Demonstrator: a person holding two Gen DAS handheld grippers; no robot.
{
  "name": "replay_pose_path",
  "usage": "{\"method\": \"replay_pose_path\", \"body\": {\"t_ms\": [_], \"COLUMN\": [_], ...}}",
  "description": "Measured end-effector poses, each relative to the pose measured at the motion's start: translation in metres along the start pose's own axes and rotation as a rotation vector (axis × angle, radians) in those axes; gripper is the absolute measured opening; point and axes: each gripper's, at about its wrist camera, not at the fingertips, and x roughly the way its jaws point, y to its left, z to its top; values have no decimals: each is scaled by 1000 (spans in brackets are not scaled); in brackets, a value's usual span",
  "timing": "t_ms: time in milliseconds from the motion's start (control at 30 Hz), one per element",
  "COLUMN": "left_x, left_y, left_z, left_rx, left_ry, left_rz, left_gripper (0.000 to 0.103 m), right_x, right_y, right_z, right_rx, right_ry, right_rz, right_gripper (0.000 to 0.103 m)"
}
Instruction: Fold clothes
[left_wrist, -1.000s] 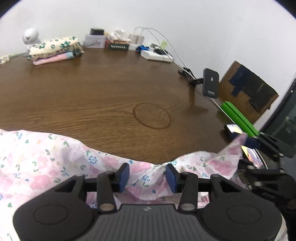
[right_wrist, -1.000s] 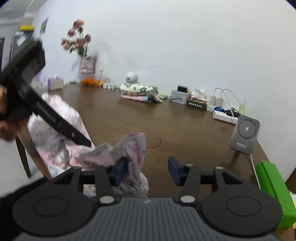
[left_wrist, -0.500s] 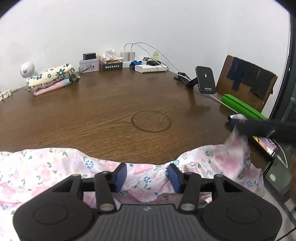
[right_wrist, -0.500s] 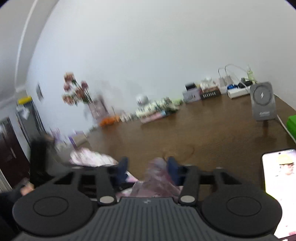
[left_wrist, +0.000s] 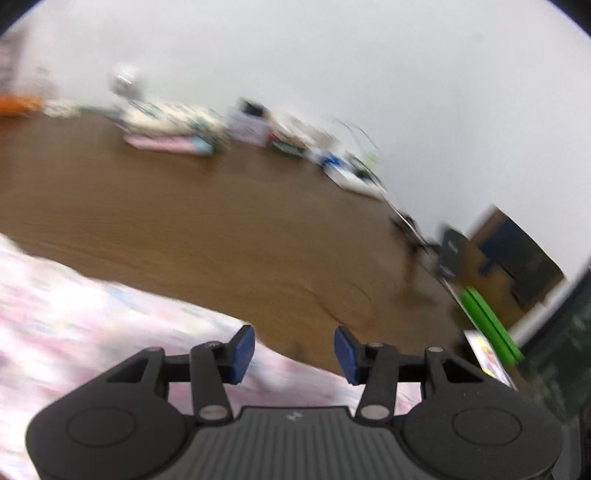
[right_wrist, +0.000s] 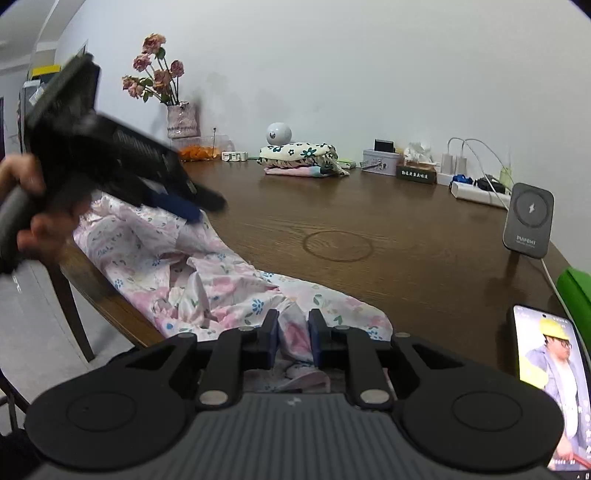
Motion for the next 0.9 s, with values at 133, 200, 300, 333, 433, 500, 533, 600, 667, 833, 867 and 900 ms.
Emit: {"method": "replay_pose_path", "body": {"t_ms": [133, 200, 300, 333, 433, 500, 533, 600, 667, 833, 867, 900], "left_x": [-5, -2, 9, 12, 19, 23, 25, 25, 24, 24, 22, 20], "left_y": [16, 20, 5, 0, -9, -14, -15, -15, -14, -10, -10, -9], "left_z": [-2, -7, -15, -17, -22, -24, -25, -26, -26, -26, -26, -25], "left_rx": [-32, -56, -19, -7, 21, 39, 44, 45, 44, 48, 50, 50], "left_ry": [5, 24, 45, 51, 62, 68, 66, 62, 58, 55, 54, 53], "left_rz": [76, 72, 54, 53, 68, 77, 79, 75, 63, 29, 20, 7], "left_gripper": [48, 48, 48, 48, 48, 48, 48, 48, 48, 48, 48, 48], "right_x": [3, 6, 9, 7, 2, -10, -16, -28, -40, -42, -41, -39], "right_y": [-1, -3, -7, -6, -3, -2, -2, -2, -1, -3, -2, -1], "right_z": [2, 4, 6, 8, 11, 12, 12, 13, 14, 8, 7, 6], "right_rx": [-15, -19, -11, 0, 35, 97, 129, 192, 256, 464, 476, 488], "right_ry": [0, 4, 7, -1, -25, -48, -60, -83, -107, -49, -51, -53], "right_rz": [-21, -43, -84, -103, -160, -188, -202, -231, -259, -334, -340, -347], "right_gripper": [16, 17, 19, 22, 44, 62, 69, 72, 73, 74, 74, 74]}}
